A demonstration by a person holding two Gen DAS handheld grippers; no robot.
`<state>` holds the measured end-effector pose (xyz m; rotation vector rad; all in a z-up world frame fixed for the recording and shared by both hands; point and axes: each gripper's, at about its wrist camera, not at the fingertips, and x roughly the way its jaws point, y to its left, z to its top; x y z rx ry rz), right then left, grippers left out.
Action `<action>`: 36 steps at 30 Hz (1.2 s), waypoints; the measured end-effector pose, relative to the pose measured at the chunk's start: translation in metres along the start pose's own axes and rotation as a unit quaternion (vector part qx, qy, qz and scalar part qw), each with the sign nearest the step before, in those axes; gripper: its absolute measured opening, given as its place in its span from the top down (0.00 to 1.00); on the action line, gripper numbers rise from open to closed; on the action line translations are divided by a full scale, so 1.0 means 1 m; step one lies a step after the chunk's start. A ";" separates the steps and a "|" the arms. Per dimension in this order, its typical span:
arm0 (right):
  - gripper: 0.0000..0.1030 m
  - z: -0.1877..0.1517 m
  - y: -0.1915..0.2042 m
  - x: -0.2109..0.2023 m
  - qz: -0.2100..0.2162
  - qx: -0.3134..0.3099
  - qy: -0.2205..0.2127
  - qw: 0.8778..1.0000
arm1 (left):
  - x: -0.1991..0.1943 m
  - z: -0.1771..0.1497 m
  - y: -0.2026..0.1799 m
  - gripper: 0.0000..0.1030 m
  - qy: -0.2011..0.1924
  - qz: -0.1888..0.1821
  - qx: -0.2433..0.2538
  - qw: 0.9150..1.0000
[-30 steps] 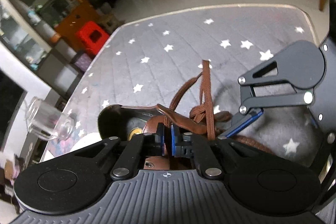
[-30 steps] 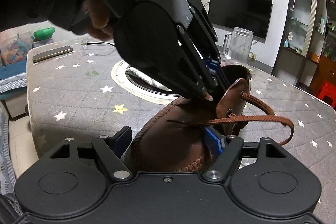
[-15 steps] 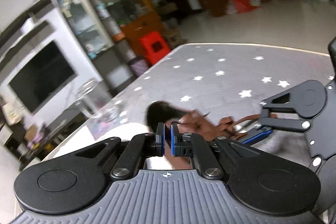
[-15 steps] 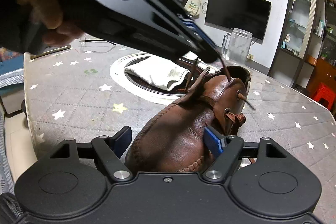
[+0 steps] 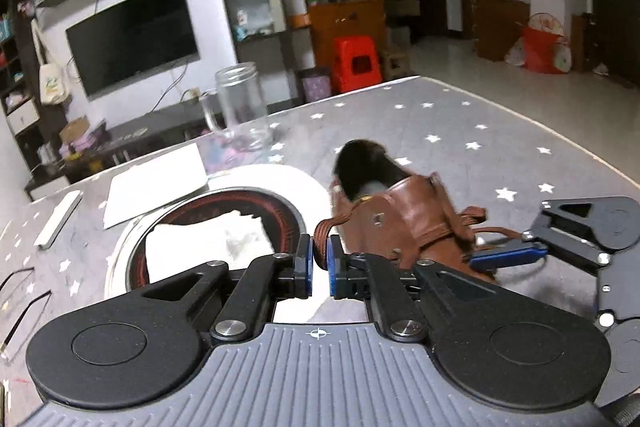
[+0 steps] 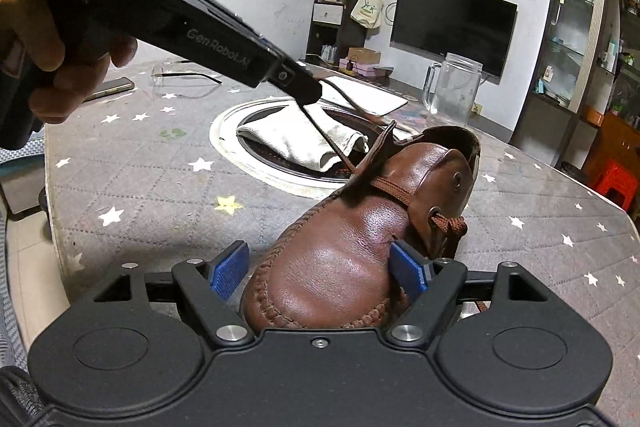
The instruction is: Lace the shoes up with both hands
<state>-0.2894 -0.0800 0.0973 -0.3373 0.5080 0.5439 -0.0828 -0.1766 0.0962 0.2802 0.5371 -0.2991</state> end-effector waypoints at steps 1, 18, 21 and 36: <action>0.22 0.000 -0.001 0.000 0.001 0.001 0.000 1.000 | 0.001 0.001 0.003 0.82 0.003 0.006 0.001 1.000; 0.25 0.006 -0.029 -0.021 -0.025 0.028 -0.031 0.999 | 0.016 0.027 -0.034 0.66 0.014 -0.064 0.066 0.996; 0.32 0.007 -0.039 -0.021 -0.025 0.039 -0.031 0.998 | 0.027 0.030 -0.036 0.66 0.021 -0.066 0.062 0.996; 0.67 0.013 -0.105 -0.006 0.055 0.081 0.001 0.995 | 0.048 0.034 -0.036 0.66 0.031 -0.089 0.056 0.994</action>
